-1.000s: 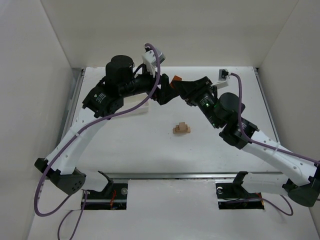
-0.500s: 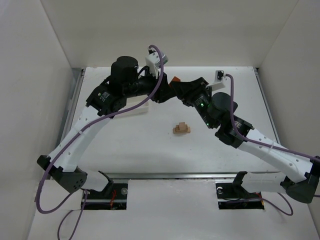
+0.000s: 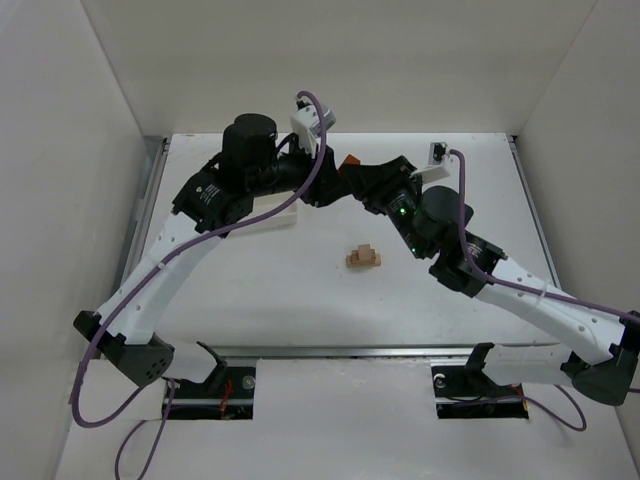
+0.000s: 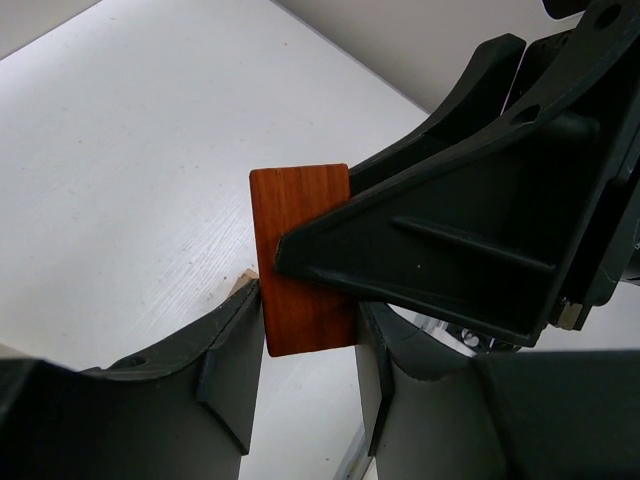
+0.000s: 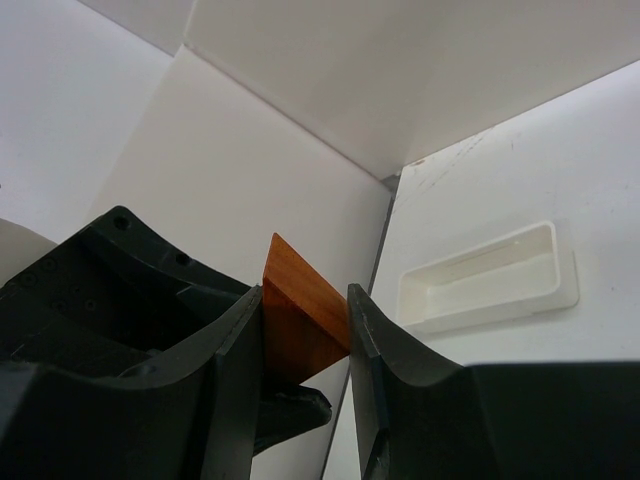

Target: Build the wood block tower

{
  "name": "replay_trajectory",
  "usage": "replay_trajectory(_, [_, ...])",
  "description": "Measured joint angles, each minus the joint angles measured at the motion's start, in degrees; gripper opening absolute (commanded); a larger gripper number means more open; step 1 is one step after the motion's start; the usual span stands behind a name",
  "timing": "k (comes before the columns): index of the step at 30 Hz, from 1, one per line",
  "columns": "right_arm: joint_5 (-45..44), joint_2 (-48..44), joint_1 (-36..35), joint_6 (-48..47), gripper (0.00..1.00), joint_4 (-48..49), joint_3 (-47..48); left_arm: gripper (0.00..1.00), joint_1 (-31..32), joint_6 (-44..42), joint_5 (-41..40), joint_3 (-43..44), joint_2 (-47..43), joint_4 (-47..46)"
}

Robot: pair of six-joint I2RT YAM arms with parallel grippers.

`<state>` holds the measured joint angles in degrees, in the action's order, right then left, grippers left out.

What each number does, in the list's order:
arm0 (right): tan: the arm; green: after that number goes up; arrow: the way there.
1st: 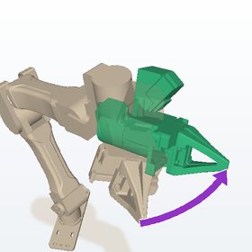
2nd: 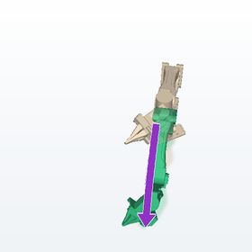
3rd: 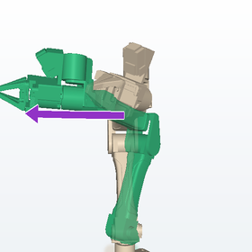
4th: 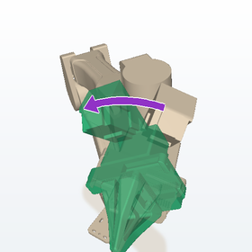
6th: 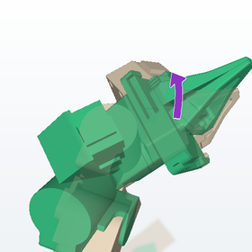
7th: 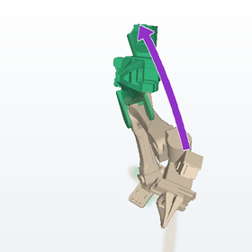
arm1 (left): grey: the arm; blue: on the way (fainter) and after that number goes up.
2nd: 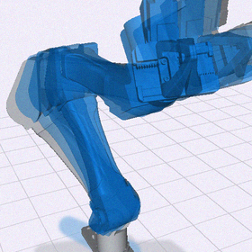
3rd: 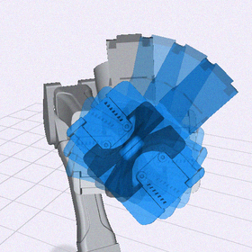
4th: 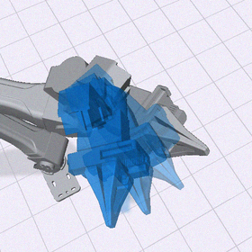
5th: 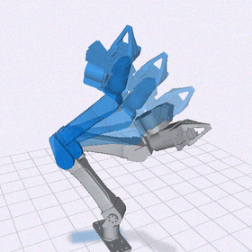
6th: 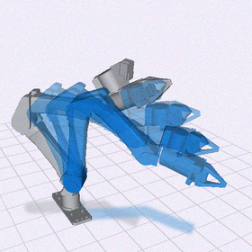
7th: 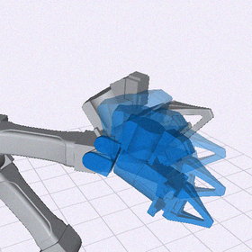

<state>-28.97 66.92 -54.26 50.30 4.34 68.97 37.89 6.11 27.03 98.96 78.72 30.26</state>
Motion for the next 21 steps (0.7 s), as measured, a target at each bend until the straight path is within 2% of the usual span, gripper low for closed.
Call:
replay_trajectory(1, [0.0,0.0,0.0,0.0,0.15,0.0,0.0,0.0,0.0,0.1,-0.1,-0.2,-0.1,-0.2])
replay_trajectory(4, [0.0,0.0,-0.2,-0.3,0.32,-0.2,0.0,0.0,0.0,0.6,0.0,-1.9,-1.1,-1.5])
replay_trajectory(11, [0.3,-0.5,-1.0,-1.3,0.47,-0.3,-0.2,0.0,0.0,1.7,0.0,-4.9,-3.5,-3.7])
replay_trajectory(12, [0.4,-0.6,-1.0,-1.4,0.54,-0.3,-0.2,0.0,0.0,1.8,0.0,-4.9,-3.5,-3.9])
replay_trajectory(15, [0.5,-1.0,-1.0,-1.9,0.65,-0.6,-0.2,0.0,-0.1,2.2,0.0,-5.3,-3.6,-4.7])
replay_trajectory(16, [0.5,-1.0,-1.0,-2.0,0.73,-0.7,-0.2,0.0,-0.1,2.4,-0.1,-5.6,-3.6,-4.9])
replay_trajectory(21, [0.5,-1.2,-1.1,-2.3,0.84,-1.6,-0.2,0.0,-0.1,3.3,0.0,-6.6,-3.8,-5.1])
